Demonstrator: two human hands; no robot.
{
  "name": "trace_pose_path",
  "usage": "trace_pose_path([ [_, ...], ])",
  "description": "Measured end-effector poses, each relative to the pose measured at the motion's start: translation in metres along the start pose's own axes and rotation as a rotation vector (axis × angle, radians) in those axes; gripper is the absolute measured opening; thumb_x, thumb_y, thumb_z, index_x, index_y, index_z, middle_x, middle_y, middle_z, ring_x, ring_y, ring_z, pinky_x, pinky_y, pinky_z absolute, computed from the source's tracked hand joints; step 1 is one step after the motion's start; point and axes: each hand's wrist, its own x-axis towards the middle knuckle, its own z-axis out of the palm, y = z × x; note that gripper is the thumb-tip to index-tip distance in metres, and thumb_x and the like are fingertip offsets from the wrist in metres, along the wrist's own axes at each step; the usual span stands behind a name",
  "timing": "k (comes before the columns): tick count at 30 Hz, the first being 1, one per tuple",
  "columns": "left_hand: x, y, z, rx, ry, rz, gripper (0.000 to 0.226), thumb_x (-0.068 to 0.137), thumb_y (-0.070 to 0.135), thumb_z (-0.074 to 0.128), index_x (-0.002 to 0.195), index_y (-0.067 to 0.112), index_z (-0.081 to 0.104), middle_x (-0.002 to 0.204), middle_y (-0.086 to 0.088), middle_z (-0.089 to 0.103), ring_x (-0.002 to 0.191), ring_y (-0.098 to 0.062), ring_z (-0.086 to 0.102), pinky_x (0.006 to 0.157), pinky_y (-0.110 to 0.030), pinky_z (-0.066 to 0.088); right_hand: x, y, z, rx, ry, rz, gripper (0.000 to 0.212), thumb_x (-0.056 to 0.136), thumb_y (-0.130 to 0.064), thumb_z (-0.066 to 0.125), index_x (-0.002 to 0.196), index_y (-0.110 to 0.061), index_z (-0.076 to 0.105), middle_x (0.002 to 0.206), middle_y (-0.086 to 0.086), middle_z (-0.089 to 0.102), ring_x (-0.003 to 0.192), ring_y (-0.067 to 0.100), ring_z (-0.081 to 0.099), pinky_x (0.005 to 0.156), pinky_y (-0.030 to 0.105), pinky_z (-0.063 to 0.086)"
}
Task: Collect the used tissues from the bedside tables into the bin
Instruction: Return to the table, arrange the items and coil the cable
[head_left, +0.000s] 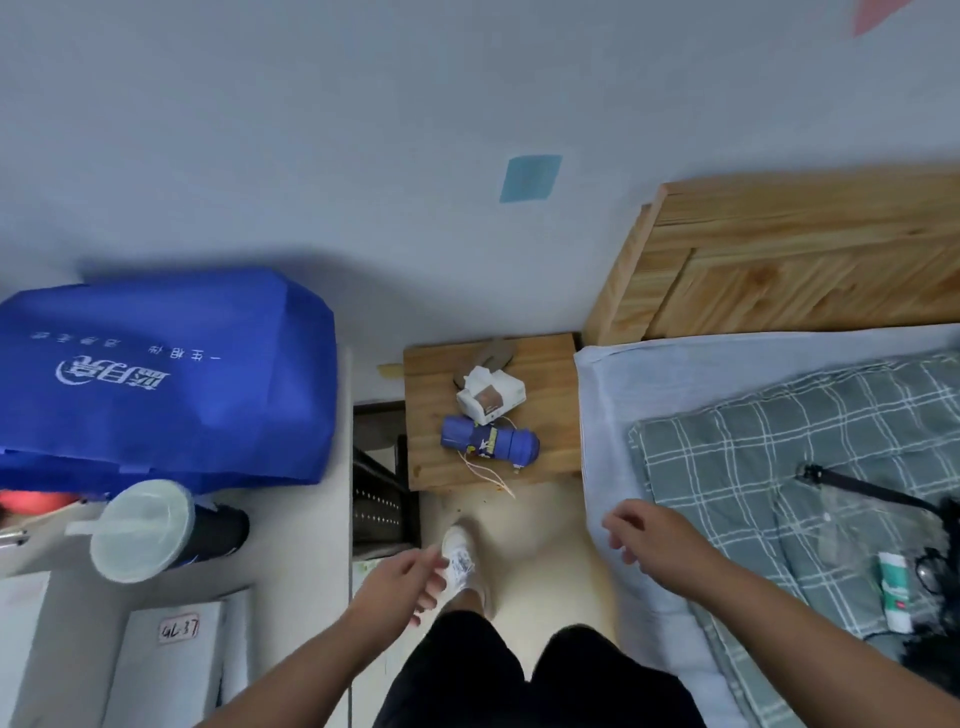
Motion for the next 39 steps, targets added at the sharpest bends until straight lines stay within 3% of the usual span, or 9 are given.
trace_pose_path([
  [7,0.082,0.088,-0.025,0.06,-0.046,-0.005,0.033,0.11,0.039,0.051,0.104,0.019,0.077,0.094,-0.003,0.075,0.073,-0.014,0.064,0.065,-0.029,0.049,0.062,-0.025,-0.014,0.091,-0.025,0.116,0.022,0.091,-0.035,0.055,0.077,-0.025,0.07,0.072,-0.004,0.073,0.058,0.01,0.061,0.061,0.029,0.046],
  [18,0.253,0.1,0.001,0.0,0.118,-0.029,0.023,0.105,0.04,0.058,0.095,0.03,0.077,0.095,-0.002,0.079,0.082,-0.022,0.07,0.075,-0.037,0.056,0.267,-0.053,0.019,0.398,-0.137,0.28,0.006,0.097,-0.018,0.062,0.098,-0.018,0.067,0.087,0.007,0.069,0.068,0.019,0.061,0.057,0.031,0.05],
  [22,0.311,0.093,0.004,-0.02,0.273,0.009,0.023,0.104,0.036,0.058,0.092,0.029,0.076,0.088,0.005,0.077,0.077,-0.022,0.065,0.078,-0.044,0.054,0.332,-0.073,0.046,0.534,-0.081,0.391,0.045,0.09,-0.046,0.076,0.12,-0.018,0.056,0.111,0.009,0.067,0.09,0.022,0.068,0.068,0.034,0.064],
  [26,0.351,0.095,0.003,-0.092,0.355,0.023,0.028,0.092,0.047,0.055,0.083,0.031,0.077,0.078,0.011,0.075,0.069,-0.015,0.06,0.072,-0.039,0.048,0.374,-0.085,0.074,0.578,-0.031,0.508,0.059,0.079,-0.061,0.081,0.111,-0.016,0.057,0.099,0.0,0.063,0.078,0.016,0.058,0.059,0.033,0.048],
  [29,0.372,0.1,0.002,-0.056,0.331,0.049,0.028,0.084,0.055,0.052,0.083,0.039,0.076,0.075,0.016,0.076,0.068,-0.004,0.065,0.073,-0.036,0.05,0.391,-0.084,0.092,0.708,-0.04,0.545,0.054,0.08,-0.051,0.084,0.116,-0.016,0.063,0.108,0.001,0.067,0.078,0.015,0.056,0.058,0.031,0.038],
  [33,0.397,0.114,0.004,-0.024,0.35,0.124,0.025,0.089,0.051,0.055,0.076,0.04,0.074,0.078,0.024,0.076,0.071,0.005,0.067,0.071,-0.032,0.05,0.397,-0.078,0.096,0.822,0.06,0.562,0.044,0.083,-0.029,0.085,0.119,-0.01,0.067,0.117,0.011,0.074,0.101,0.031,0.072,0.064,0.033,0.052],
  [35,0.41,0.125,0.005,0.014,0.388,0.17,0.019,0.095,0.044,0.059,0.081,0.039,0.07,0.079,0.027,0.074,0.07,0.011,0.065,0.068,-0.026,0.048,0.394,-0.071,0.084,0.844,0.106,0.52,0.022,0.084,-0.018,0.083,0.102,-0.017,0.071,0.109,0.009,0.078,0.092,0.027,0.075,0.069,0.036,0.059],
  [37,0.423,0.137,0.01,0.094,0.393,0.203,0.009,0.095,0.043,0.061,0.096,0.04,0.069,0.088,0.022,0.073,0.081,0.0,0.07,0.076,-0.032,0.057,0.39,-0.06,0.062,0.82,0.17,0.438,0.019,0.084,-0.015,0.079,0.1,-0.022,0.07,0.104,0.003,0.078,0.085,0.019,0.074,0.068,0.034,0.06],
  [39,0.435,0.149,0.018,0.249,0.371,0.222,0.028,0.091,0.05,0.063,0.116,0.038,0.067,0.107,0.013,0.073,0.1,-0.018,0.071,0.09,-0.04,0.059,0.39,-0.052,0.034,0.726,0.266,0.35,0.032,0.083,-0.015,0.075,0.114,-0.021,0.066,0.103,0.0,0.075,0.084,0.014,0.073,0.055,0.024,0.055],
])
